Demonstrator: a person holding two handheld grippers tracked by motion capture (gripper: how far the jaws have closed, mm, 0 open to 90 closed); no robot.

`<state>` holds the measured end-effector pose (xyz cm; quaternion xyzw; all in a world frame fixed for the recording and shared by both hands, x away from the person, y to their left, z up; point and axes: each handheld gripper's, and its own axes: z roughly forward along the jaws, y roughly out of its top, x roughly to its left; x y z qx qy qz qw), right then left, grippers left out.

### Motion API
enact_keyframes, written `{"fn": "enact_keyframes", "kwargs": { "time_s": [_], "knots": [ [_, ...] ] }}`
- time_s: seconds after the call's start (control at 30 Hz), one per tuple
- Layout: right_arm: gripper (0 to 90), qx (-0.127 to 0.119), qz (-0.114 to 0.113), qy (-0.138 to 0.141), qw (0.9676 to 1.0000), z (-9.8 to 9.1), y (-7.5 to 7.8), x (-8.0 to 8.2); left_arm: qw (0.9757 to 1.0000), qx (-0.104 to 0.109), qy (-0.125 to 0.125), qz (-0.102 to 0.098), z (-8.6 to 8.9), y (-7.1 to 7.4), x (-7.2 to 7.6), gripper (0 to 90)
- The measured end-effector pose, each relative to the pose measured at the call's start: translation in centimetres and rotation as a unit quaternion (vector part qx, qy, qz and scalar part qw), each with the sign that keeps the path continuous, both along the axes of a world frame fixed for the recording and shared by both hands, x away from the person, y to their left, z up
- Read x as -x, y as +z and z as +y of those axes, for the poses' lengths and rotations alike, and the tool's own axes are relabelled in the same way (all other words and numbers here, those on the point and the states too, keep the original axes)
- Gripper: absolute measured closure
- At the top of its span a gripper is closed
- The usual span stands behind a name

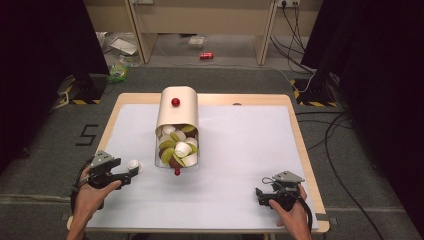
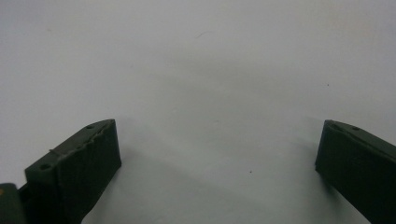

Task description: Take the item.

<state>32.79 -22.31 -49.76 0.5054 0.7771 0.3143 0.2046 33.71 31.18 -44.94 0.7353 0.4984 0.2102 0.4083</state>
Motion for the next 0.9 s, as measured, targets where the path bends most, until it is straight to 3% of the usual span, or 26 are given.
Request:
{"fn": "enact_keyframes", "kwargs": {
  "time_s": [0.9],
  "knots": [
    [0.4, 0.000, 0.000, 0.000, 1.0000, 0.0, 0.0, 0.0, 0.9989, -0.007, -0.039, -0.027, -2.0, 2.4, 1.7, 16.9]
  ]
}}
